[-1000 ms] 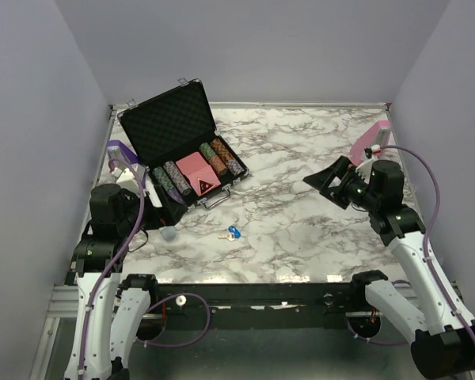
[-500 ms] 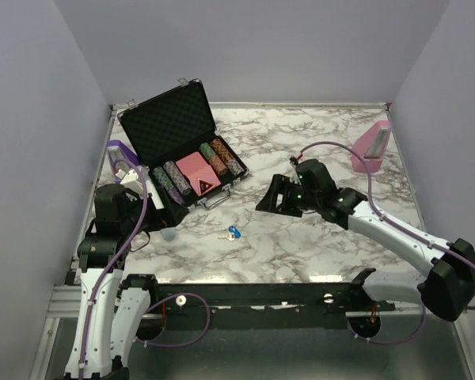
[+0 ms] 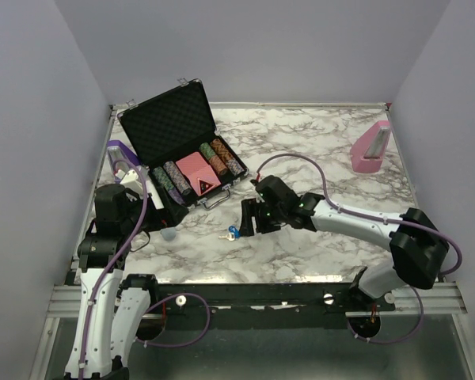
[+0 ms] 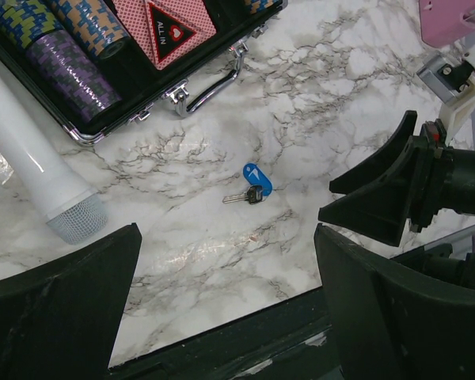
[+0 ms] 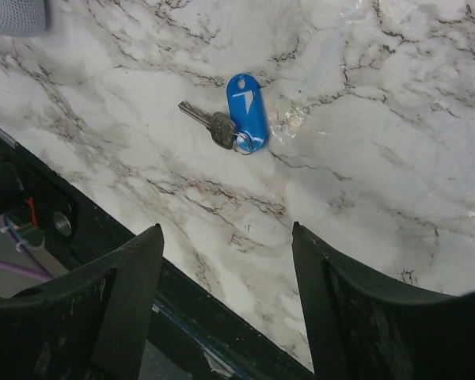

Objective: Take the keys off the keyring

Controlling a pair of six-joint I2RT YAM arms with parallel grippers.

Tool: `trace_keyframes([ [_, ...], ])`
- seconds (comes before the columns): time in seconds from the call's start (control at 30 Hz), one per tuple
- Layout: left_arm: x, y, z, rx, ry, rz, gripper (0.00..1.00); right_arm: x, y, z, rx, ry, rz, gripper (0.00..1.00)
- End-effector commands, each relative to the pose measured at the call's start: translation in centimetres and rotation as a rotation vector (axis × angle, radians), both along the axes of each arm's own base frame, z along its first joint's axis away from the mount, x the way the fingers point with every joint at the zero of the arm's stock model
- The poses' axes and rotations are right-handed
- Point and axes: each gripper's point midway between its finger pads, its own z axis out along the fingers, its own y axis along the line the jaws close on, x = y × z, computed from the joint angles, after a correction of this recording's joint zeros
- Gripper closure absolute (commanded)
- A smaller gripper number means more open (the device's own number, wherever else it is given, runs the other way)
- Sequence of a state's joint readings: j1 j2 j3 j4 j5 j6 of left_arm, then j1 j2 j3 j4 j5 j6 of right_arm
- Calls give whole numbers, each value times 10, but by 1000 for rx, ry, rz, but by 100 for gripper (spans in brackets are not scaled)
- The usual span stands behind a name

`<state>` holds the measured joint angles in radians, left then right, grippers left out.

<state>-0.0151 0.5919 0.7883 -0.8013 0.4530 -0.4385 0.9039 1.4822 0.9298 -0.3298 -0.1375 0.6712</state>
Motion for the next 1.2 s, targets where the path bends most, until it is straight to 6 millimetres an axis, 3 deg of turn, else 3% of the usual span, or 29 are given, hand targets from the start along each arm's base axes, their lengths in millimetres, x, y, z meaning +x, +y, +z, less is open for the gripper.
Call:
trace_keyframes([
  [0.0, 4, 2, -3, 4, -3, 18, 1, 6, 18, 8, 20, -96, 176, 27],
  [0.2, 5, 3, -4, 7, 3, 23, 1, 6, 38, -9, 31, -66, 277, 34],
  [0.47, 5, 3, -4, 6, 4, 24, 1, 10, 57, -32, 28, -20, 338, 36],
  [1.17, 5, 4, -3, 7, -6, 32, 1, 11, 72, -50, 31, 8, 425, 37],
])
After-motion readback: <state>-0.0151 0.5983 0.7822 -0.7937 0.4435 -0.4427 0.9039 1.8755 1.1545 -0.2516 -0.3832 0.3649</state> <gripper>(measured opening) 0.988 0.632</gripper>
